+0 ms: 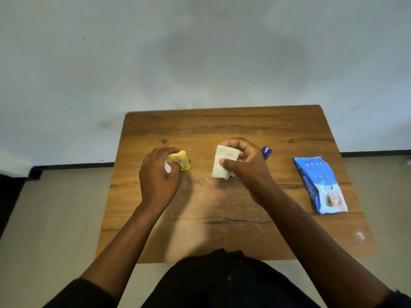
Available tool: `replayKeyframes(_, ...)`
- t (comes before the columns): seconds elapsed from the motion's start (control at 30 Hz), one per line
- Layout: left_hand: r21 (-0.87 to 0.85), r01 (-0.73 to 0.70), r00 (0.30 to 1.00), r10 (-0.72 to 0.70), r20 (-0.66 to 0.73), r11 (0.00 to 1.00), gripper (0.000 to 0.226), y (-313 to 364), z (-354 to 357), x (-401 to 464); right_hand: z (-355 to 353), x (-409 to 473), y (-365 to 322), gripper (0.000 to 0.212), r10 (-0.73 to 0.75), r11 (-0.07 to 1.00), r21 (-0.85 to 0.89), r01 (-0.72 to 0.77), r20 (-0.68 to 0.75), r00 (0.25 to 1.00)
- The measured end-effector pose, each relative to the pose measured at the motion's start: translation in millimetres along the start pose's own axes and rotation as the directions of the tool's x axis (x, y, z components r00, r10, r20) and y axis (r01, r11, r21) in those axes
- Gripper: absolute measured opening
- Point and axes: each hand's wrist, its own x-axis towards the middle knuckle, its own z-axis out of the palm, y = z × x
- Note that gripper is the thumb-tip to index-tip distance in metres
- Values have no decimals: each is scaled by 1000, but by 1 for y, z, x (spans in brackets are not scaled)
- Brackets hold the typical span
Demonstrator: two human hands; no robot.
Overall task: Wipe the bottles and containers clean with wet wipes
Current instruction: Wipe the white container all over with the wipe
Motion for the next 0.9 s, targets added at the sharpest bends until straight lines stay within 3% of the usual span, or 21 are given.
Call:
replayKeyframes(0.1, 98, 75, 997, -78, 23, 992, 41, -39, 3, 13, 22, 0, 2, 39, -2, 1000, -24, 2, -10, 1000)
replayKeyframes(0.4, 273, 157, 876, -262, 405, 949, 74, -108, 18, 50, 64, -2, 9, 22, -11, 998, -60, 8, -43, 999)
replayKeyframes(0.73, 182, 186, 847, -252, 468, 965, 30, -124, 22, 61, 82, -5, 5, 20, 14, 995, -96, -23, -95, 995)
replayKeyframes(0.9, 152, 170, 867, -221, 446, 974, 31, -124, 14, 61, 84, -7, 2, 21, 8, 992, -122, -19, -91, 996)
